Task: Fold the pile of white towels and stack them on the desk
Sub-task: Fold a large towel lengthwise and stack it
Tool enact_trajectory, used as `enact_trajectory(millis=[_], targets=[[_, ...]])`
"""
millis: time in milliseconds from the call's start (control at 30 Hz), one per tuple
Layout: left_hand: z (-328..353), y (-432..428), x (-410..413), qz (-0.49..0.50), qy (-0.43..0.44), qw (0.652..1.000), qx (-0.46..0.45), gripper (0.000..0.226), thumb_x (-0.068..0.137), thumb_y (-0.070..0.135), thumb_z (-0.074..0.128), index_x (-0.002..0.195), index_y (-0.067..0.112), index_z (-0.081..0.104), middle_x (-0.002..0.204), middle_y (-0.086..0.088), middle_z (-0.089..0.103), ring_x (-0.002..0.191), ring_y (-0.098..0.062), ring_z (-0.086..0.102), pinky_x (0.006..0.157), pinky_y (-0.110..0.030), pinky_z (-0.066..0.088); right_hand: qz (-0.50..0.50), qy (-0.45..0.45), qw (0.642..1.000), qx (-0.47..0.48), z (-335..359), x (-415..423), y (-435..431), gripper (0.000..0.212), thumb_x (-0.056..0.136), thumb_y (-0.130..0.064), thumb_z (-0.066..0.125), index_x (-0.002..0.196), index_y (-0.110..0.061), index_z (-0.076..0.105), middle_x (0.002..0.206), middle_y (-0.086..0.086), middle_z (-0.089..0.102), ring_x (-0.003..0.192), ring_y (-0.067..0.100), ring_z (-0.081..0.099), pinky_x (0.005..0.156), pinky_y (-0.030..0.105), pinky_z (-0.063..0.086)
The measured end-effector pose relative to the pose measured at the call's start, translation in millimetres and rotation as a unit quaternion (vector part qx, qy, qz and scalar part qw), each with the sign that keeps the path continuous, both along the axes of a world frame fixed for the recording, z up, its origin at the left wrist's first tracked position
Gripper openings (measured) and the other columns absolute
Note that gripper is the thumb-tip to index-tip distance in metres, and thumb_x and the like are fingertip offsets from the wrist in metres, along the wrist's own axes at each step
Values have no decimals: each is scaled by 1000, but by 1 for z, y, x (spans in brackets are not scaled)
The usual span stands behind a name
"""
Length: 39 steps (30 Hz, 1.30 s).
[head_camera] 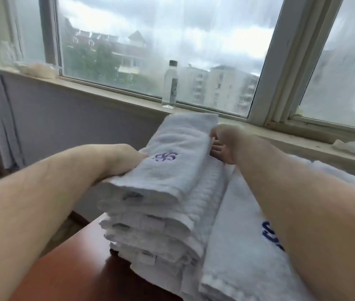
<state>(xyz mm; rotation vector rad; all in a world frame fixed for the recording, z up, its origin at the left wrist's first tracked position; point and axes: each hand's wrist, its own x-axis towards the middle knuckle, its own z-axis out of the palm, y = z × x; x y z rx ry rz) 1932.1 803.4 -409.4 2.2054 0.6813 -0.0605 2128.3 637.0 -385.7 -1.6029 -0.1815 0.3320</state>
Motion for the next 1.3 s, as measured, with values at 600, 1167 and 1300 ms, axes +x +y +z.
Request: enact_trajectory(millis=[600,1167,1300], targets=[[13,-24,-2,-46,-52,988,138,52,102,59,38,134,25,62,134,3,62,119,-20,58,94,-32,37,-99,-64,993,11,-11,24,-29,40,61,-31,61,96,-15,70,87,6,69,83,32,70,73,45,59],[-15,-69,1,-113,-79,967,216,119,50,103,30,155,53,4,167,21,1,153,-11,13,123,-45,19,87,-265,851,-446,-13,12,-6,56,110,-43,17,163,-24,13,171,4,-6,156,25,-9,123,39,-9],[4,-84,-3,-109,-3,936,334,95,80,91,27,158,43,5,169,10,5,154,-19,12,121,-53,17,106,-289,841,-444,0,-29,-47,55,109,-45,27,149,-12,44,161,8,35,148,24,30,120,35,21]])
